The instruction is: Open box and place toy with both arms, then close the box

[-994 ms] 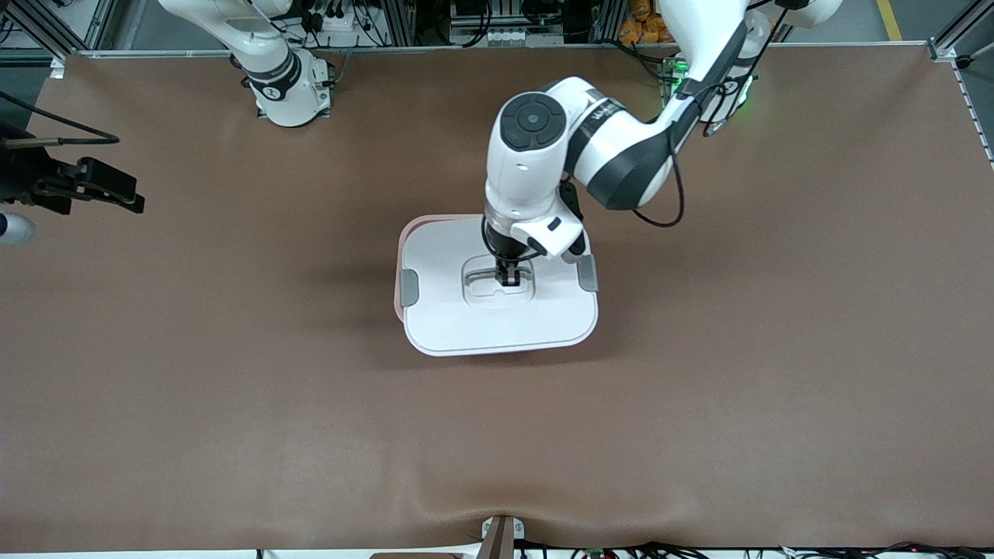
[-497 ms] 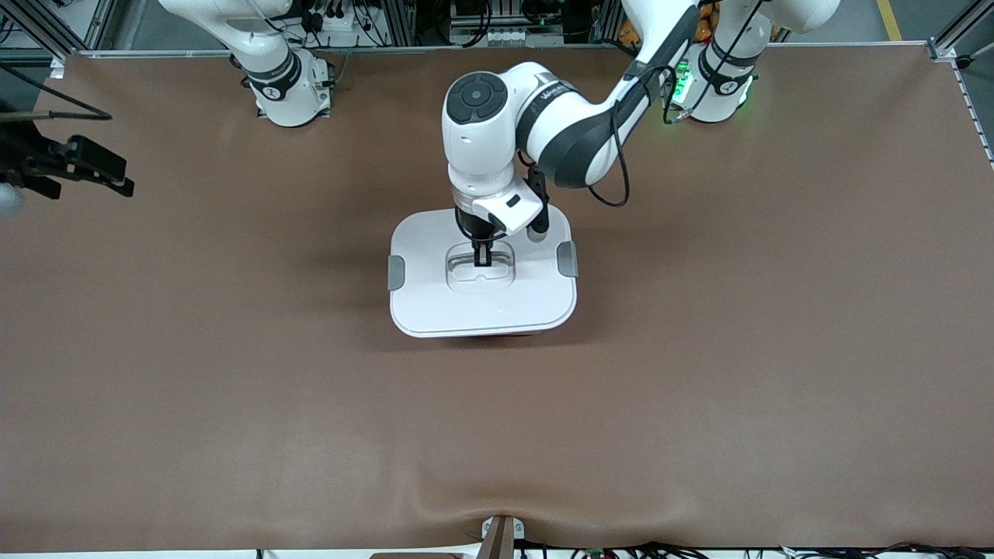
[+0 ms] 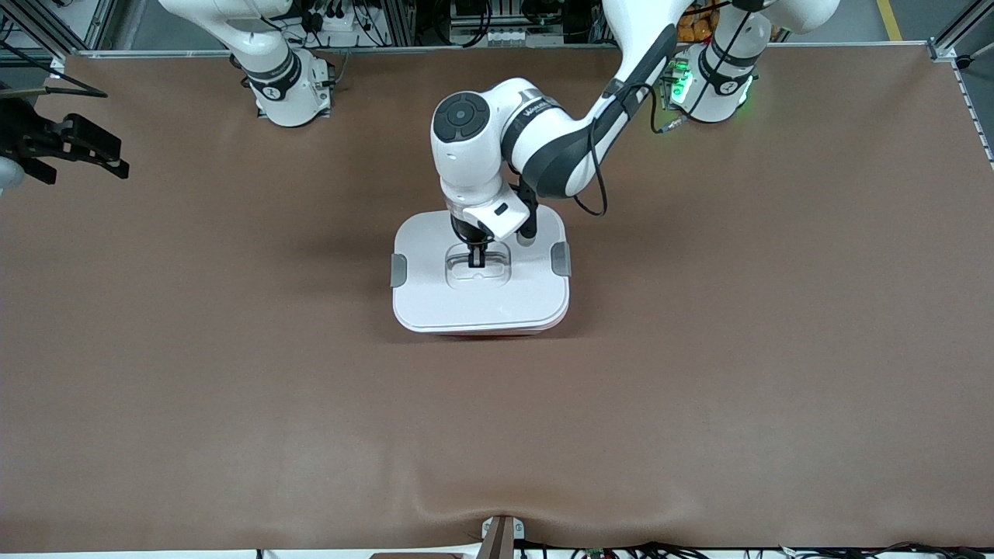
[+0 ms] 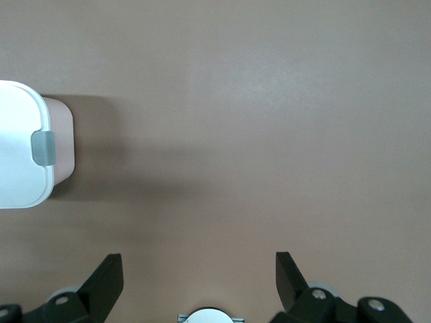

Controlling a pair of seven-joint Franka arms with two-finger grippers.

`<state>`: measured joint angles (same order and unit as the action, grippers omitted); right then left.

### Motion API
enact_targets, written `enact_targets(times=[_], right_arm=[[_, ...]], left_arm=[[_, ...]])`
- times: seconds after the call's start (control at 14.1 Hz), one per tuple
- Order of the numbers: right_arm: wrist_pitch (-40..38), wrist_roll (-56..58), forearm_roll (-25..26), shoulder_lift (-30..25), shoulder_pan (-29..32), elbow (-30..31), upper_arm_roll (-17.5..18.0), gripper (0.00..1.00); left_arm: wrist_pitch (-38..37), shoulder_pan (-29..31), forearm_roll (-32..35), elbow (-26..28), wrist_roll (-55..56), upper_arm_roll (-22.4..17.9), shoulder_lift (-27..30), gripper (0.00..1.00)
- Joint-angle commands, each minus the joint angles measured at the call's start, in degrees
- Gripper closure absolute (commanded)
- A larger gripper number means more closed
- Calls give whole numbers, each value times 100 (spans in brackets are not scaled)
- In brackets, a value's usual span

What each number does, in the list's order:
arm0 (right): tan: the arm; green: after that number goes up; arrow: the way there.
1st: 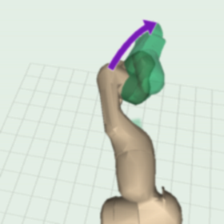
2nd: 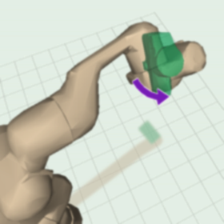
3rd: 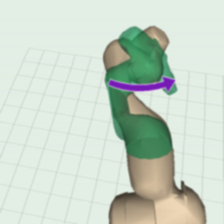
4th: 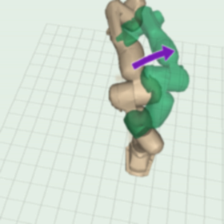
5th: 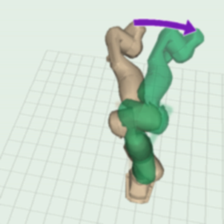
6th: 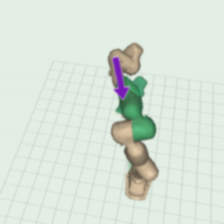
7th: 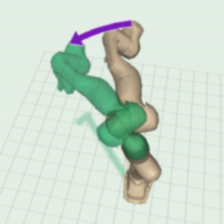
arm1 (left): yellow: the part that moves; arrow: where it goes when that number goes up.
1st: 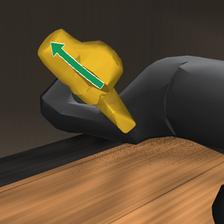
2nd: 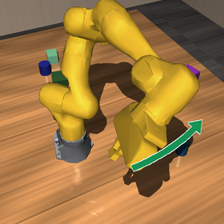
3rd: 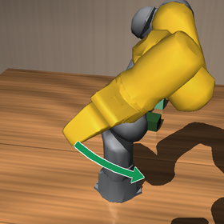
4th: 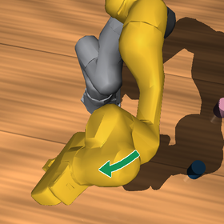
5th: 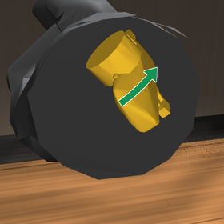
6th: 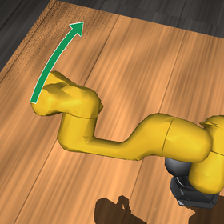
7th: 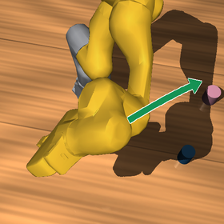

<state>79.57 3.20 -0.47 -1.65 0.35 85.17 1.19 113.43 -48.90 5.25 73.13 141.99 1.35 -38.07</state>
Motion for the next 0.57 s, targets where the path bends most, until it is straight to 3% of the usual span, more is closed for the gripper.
enact_targets(times=[0.0,0.5], right_arm=[[102,128,204,-266,9,281,21,0],[146,180,398,-257,17,263,13,0]], left_arm=[[-31,-94,29,-159,40,-73,-51,100],[-66,-85,20,-141,-162,-56,54,100]])
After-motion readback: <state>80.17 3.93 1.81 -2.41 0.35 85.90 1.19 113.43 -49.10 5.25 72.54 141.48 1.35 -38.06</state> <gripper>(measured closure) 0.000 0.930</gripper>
